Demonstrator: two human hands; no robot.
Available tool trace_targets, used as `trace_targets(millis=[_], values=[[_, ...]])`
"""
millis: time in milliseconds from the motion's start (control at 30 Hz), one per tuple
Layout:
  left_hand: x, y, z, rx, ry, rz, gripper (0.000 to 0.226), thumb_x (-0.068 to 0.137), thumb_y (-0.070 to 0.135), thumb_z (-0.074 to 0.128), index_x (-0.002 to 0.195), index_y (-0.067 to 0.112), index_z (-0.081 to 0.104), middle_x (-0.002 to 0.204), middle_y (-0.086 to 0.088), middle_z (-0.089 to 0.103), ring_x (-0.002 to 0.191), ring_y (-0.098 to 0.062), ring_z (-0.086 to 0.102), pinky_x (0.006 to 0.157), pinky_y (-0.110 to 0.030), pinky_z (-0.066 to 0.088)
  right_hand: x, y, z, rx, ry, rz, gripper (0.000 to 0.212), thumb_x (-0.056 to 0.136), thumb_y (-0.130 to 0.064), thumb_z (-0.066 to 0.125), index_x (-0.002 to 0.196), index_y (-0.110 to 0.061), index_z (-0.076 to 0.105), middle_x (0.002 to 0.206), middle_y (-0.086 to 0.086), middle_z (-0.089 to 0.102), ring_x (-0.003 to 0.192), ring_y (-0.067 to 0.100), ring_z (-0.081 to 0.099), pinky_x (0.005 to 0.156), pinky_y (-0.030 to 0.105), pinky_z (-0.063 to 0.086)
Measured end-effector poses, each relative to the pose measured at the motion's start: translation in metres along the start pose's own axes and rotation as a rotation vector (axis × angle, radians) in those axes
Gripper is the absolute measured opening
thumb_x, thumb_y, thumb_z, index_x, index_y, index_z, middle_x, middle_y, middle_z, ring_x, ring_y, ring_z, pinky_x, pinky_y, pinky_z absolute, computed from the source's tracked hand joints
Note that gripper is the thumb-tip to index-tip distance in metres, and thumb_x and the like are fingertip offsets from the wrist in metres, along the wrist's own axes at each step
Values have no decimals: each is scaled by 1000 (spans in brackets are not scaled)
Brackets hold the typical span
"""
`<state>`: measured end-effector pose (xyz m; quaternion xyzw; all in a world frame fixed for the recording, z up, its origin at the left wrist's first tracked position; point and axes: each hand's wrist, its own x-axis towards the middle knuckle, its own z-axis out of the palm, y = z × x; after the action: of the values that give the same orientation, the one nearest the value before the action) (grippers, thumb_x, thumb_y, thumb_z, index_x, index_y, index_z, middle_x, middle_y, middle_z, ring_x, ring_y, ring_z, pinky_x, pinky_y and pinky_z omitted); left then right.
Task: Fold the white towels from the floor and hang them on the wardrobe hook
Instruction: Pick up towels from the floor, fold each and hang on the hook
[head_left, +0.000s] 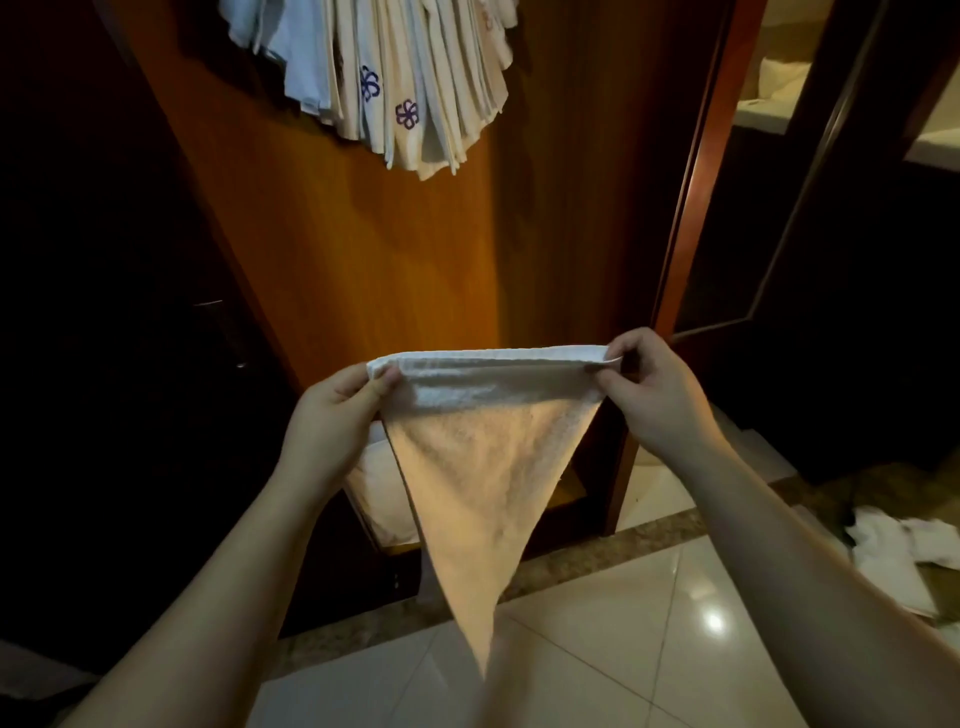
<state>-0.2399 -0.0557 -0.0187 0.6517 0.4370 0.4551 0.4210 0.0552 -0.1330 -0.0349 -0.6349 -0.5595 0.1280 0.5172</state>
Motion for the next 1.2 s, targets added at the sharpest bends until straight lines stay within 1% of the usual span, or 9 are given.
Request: trace_targets(millis=[133, 333, 467, 667, 767, 867, 967, 1100, 1200], values=[[-1, 4, 8, 8, 16, 39, 19, 88, 58, 60, 95, 49, 75, 98, 16, 75, 89, -3, 71, 80, -40, 59, 1, -1, 8, 173, 95, 82, 46, 95, -26, 66, 99, -69, 50, 100, -32, 60, 102, -2, 61, 82, 24, 52], [-1, 13, 15, -107, 29, -4, 31, 81, 65, 61, 98, 44, 76, 101, 13, 75, 94, -13, 72, 79, -49, 61, 6, 1, 7, 72, 92, 81, 31, 101, -33, 50, 94, -63, 53, 97, -36, 59, 79, -11, 59, 54, 13, 41], [0, 23, 17, -204, 53, -19, 19, 91, 48, 62, 95, 37, 77, 94, 8, 77, 87, -17, 75, 63, -37, 59, 13, -8, 6, 122, 149, 25, 25, 99, -35, 49, 95, -60, 52, 96, -32, 61, 83, -10, 59, 58, 22, 40], [2, 34, 26, -320, 40, -77, 24, 101, 32, 55, 93, 31, 78, 92, 0, 78, 81, -18, 75, 59, -39, 61, 17, -11, 4, 247, 234, 21, 9, 90, -58, 58, 99, -60, 58, 95, -27, 67, 79, -5, 65, 57, 9, 46], [1, 34, 28, -343, 18, -84, 26, 101, 31, 54, 91, 31, 78, 90, 1, 78, 80, -16, 75, 61, -38, 61, 19, -4, -3, 357, 45, 113, 38, 72, -75, 68, 104, -55, 64, 103, -20, 73, 90, 3, 72, 70, 24, 56], [1, 32, 28, -321, 7, -71, 26, 101, 31, 55, 90, 31, 78, 86, 4, 77, 77, -10, 74, 56, -32, 58, 21, 13, -12, 638, -396, 320, 86, 58, -64, 89, 129, -22, 64, 125, 8, 71, 115, 29, 68, 96, 49, 54], [1, 27, 27, -271, -41, -61, 22, 99, 34, 57, 92, 32, 78, 87, 3, 77, 79, -11, 73, 58, -31, 58, 19, 23, -19, 734, -703, 441, 80, 62, -42, 95, 131, -13, 66, 134, 18, 64, 125, 36, 61, 100, 47, 52], [1, 26, 19, -301, -104, -14, 22, 96, 30, 58, 93, 30, 80, 90, 0, 78, 80, -14, 74, 60, -26, 57, 17, 26, -23, 867, -684, 495, 84, 64, -40, 95, 134, -7, 62, 133, 18, 64, 126, 34, 60, 99, 42, 54], [6, 29, 7, -497, -169, 22, 24, 85, 38, 70, 96, 19, 80, 97, -7, 77, 91, -24, 74, 73, -33, 60, 17, 14, -21, 1052, -649, 448, 61, 76, -34, 87, 129, -11, 68, 134, 17, 64, 128, 32, 59, 98, 42, 53]])
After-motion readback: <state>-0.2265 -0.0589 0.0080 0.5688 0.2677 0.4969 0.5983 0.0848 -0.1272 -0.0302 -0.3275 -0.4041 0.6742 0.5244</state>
